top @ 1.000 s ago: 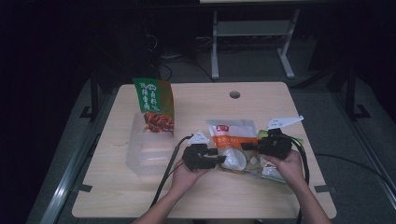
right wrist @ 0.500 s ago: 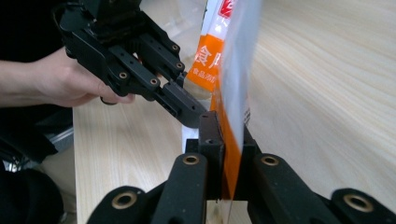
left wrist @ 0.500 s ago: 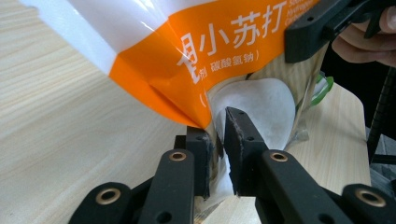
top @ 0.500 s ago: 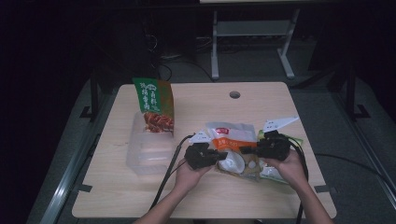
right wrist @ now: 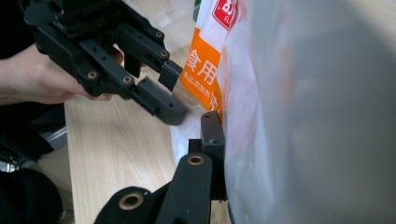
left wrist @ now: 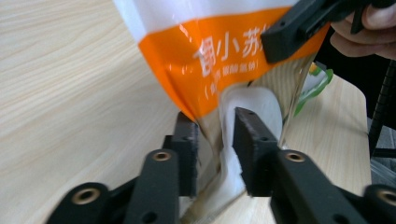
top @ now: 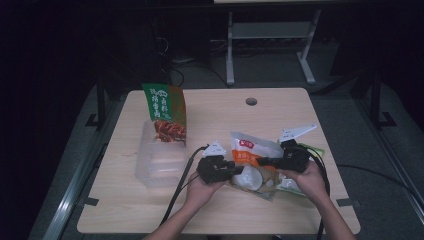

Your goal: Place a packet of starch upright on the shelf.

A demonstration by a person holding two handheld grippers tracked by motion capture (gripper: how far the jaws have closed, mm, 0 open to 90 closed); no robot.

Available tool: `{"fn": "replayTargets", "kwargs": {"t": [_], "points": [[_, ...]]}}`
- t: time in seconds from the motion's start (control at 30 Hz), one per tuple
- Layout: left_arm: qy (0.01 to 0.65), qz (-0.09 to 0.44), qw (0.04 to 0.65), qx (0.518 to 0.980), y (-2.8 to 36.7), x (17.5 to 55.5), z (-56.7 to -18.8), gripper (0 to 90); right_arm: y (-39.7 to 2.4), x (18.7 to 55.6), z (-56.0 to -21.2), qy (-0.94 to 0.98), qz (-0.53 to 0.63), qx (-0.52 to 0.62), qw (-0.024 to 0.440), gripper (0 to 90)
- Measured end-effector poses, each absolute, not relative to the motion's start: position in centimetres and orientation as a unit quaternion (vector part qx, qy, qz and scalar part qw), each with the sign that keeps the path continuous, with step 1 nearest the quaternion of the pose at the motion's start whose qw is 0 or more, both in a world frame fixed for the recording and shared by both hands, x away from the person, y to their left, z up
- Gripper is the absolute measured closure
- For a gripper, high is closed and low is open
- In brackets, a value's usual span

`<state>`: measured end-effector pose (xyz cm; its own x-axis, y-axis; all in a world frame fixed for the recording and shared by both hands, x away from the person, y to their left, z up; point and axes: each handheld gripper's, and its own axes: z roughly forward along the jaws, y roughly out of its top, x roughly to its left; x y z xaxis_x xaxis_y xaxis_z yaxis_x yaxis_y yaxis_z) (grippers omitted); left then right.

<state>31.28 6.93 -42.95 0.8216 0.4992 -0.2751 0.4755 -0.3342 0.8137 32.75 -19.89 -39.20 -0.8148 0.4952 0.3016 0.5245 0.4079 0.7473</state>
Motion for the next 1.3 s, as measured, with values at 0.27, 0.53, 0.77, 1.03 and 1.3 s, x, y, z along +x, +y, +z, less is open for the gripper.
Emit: {"fn": "replayTargets", "kwargs": {"t": [0.27,0.53,0.77,1.03,1.3], "points": [[0.298,0.038,0.476,0.826,8.7,29.5,-42.2,54.4,-19.5,32.4,-38.1,-0.830,-0.470,-0.301,0.002,89.8],[0.269,0.060,0.464,0.842,9.6,27.3,-42.0,49.8,-18.1,32.9,-36.8,-0.833,-0.467,-0.298,-0.010,89.8],[0.254,0.069,0.467,0.844,10.2,26.3,-42.5,43.9,-16.8,33.5,-35.5,-0.832,-0.476,-0.287,-0.014,89.8],[0.243,0.051,0.467,0.849,10.8,25.5,-43.4,38.1,-14.9,34.2,-34.0,-0.836,-0.477,-0.270,-0.013,89.8],[0.229,0.059,0.469,0.851,10.9,24.7,-43.3,35.5,-12.8,35.0,-32.6,-0.842,-0.478,-0.251,-0.014,89.8]]}}
